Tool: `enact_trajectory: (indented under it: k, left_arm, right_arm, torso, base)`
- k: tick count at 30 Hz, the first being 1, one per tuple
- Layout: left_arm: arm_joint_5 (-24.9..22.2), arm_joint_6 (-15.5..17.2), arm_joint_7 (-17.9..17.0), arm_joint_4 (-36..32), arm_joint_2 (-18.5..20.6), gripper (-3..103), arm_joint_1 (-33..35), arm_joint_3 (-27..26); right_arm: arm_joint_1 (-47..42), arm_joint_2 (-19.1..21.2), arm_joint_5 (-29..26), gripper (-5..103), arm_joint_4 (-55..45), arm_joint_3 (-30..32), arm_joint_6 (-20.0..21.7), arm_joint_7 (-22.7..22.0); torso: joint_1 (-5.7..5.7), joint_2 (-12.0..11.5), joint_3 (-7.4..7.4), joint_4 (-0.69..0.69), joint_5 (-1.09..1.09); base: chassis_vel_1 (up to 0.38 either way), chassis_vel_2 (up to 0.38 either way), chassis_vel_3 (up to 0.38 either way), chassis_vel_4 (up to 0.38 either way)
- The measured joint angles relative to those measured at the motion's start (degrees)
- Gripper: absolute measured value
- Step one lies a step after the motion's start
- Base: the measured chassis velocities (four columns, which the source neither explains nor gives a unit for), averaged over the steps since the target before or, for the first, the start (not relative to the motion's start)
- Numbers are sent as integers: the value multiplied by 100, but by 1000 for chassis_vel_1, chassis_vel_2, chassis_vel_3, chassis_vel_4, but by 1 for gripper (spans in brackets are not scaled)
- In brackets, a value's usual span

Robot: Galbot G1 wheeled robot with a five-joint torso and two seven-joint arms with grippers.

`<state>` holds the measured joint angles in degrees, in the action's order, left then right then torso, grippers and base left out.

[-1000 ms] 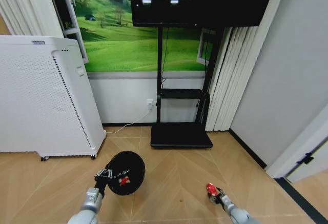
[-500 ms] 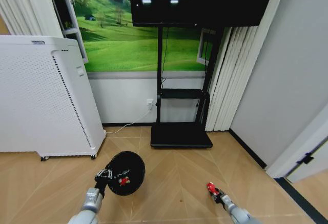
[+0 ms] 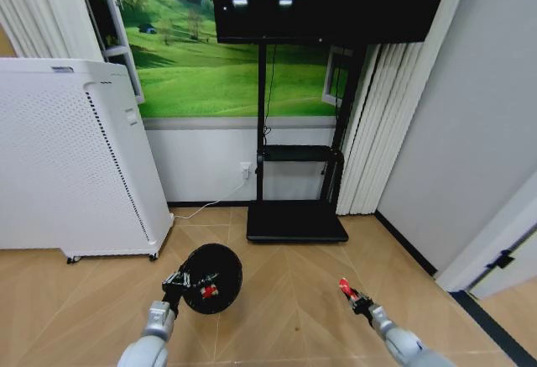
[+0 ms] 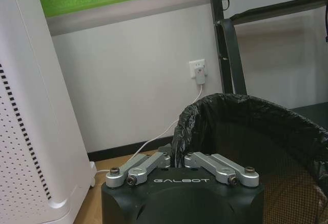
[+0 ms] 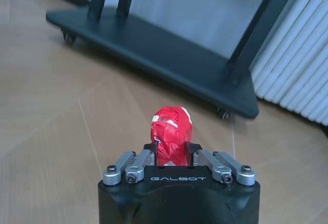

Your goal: Pick up the trash bin and place the garbage on the floor into it.

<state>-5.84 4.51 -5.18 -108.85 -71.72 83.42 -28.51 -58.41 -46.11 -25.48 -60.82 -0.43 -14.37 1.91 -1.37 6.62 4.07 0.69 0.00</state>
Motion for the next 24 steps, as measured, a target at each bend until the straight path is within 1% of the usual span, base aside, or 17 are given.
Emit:
enact_trajectory:
  k: [1, 2, 4, 5, 6, 7, 8, 9, 10, 11, 13, 17, 19, 22, 24]
  left_arm:
    - [3, 2, -19, 19, -16, 7, -27, 4]
    - [3, 2, -19, 19, -16, 7, -27, 4]
    - [2, 17, -43, 44, -28, 7, -78, 8]
    - [0, 31, -73, 73, -48, 7, -151, -1]
    - [0, 31, -73, 73, -48, 7, -151, -1]
    - [-3, 44, -94, 109, -66, 7, -205, -13]
    - [-7, 58, -113, 172, -99, 7, -290, -14]
    - [-7, 58, -113, 172, -99, 7, -290, -14]
    - [-9, 76, -140, 245, -144, 7, -409, 2]
    - [-10, 88, -156, 292, -170, 7, -494, 30]
    - [-16, 106, -169, 371, -213, 7, -609, 83]
    - [-15, 111, -180, 581, -330, 7, -830, 196]
    - [-2, 111, -219, 775, -465, 7, -1027, 340]
    - [1, 113, -236, 831, -512, 7, -1091, 413]
    - [23, 137, -272, 948, -621, 7, -1227, 618]
  right_arm:
    - [-4, 91, -78, 28, -235, 5, -18, 50]
    - [-4, 91, -78, 28, -235, 5, -18, 50]
    - [-18, 172, -155, 28, -518, 15, -44, 108]
    - [-34, 253, -236, 28, -843, 16, -87, 182]
    - [-34, 253, -236, 28, -843, 16, -87, 182]
    - [-46, 312, -305, 28, -1095, 10, -157, 295]
    - [-78, 384, -400, 27, -1424, 0, -249, 510]
    - [-78, 384, -400, 27, -1424, 0, -249, 510]
    - [-122, 442, -493, 27, -1724, -1, -339, 715]
    - [-151, 459, -531, 27, -1857, 0, -382, 781]
    - [-192, 463, -584, 27, -2036, 1, -450, 857]
    - [-232, 455, -690, 27, -2304, 11, -555, 1019]
    - [-234, 432, -806, 27, -2588, 7, -636, 1198]
    - [-226, 419, -838, 27, -2681, -11, -652, 1254]
    - [-172, 360, -872, 27, -2912, -88, -666, 1369]
  torso:
    - [0, 0, 0, -2, -4]
    - [0, 0, 0, -2, -4]
    - [0, 0, 0, -4, -1]
    - [0, 0, 0, -4, 2]
    - [0, 0, 0, -4, 2]
    - [0, 1, 0, -5, 0]
    - [0, 0, 0, -5, -1]
    - [0, 0, 0, -5, -1]
    - [0, 0, 0, -5, 0]
    - [0, 0, 0, -5, -1]
    - [0, 0, 0, -2, 0]
    - [0, 0, 0, -2, -1]
    - [0, 0, 0, -3, 0]
    - [0, 0, 0, -3, -1]
    - [0, 0, 0, -4, 0]
  base:
    - [0, 0, 0, 0]
    - [0, 0, 0, 0]
    - [0, 0, 0, 0]
    - [0, 0, 0, 0]
    - [0, 0, 0, 0]
    - [0, 0, 0, 0]
    - [0, 0, 0, 0]
    - [0, 0, 0, 0]
    - [0, 0, 0, 0]
    - [0, 0, 0, 0]
    - [0, 0, 0, 0]
    - [0, 0, 0, 0]
    - [0, 0, 0, 0]
    - [0, 0, 0, 0]
    - [0, 0, 0, 0]
